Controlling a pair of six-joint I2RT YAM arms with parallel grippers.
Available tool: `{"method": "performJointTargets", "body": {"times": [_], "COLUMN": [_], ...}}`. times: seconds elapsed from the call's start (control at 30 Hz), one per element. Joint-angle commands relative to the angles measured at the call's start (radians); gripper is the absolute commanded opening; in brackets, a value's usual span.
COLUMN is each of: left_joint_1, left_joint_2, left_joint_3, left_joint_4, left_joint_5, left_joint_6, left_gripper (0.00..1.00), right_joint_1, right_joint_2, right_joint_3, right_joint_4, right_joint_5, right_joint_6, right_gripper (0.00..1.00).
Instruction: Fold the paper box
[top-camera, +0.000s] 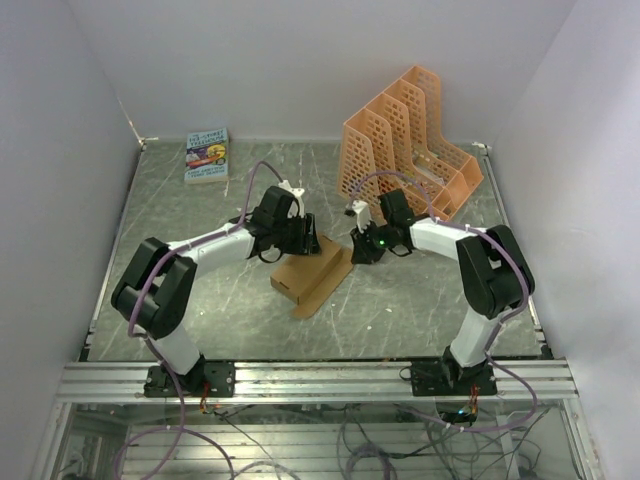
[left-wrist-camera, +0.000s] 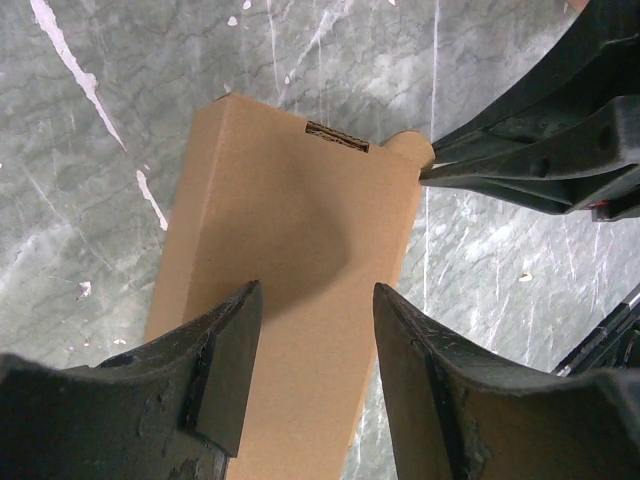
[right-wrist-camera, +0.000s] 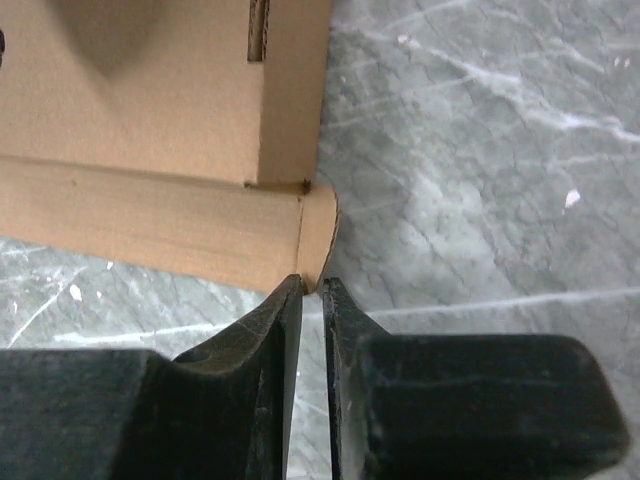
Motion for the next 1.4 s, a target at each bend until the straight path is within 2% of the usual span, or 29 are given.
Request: {"method": "performJointTargets", "body": {"times": [0.0, 0.2, 0.47, 0.57, 0.7, 0.77, 1.03, 1.37], "left_joint_1": [-0.002, -0.002, -0.002, -0.002, -0.002, -0.001, -0.002, -0.002], "left_joint_2": [0.033, 0.05, 0.054, 0.054, 0.055, 0.054, 0.044, 0.036], "left_joint_3": [-0.004, 0.007, 0.017, 0.021, 0.019, 0.019, 0.012, 0.017], "left_joint_4": [-0.024, -0.052, -0.053, -0.051, -0.048, -0.048, -0.042, -0.039], "left_joint_5": [0.001, -0.001, 0.009, 0.015, 0.018, 0.018, 0.019, 0.023], "left_joint_6": [0.025, 0.043, 0.043, 0.043, 0.044, 0.044, 0.04, 0.041], "left_gripper": [0.6, 0.6, 0.6, 0.6, 0.6, 0.6, 0.6, 0.6], "right_joint_1": [-0.03, -0.031, -0.034, -0.072, -0.11, -0.11, -0.074, -0.066], "right_joint_2": [-0.054, -0.105, -0.059, -0.043, -0.074, -0.075, -0.002, 0.018], "right_joint_3": [-0.05, -0.087, -0.071, -0.049, -0.081, -0.091, -0.076, -0.076], "right_joint_4": [0.023, 0.087, 0.096, 0.087, 0.109, 0.123, 0.141, 0.187], "right_joint_5": [-0.073, -0.085, -0.079, -0.072, -0.074, -0.091, -0.109, -0.126], "right_joint_6": [-0.013, 0.0, 0.023, 0.044, 0.065, 0.087, 0.142, 0.176], "right_gripper": [0.16, 0.17, 0.18, 0.19, 0.36, 0.39, 0.39, 0.32]}}
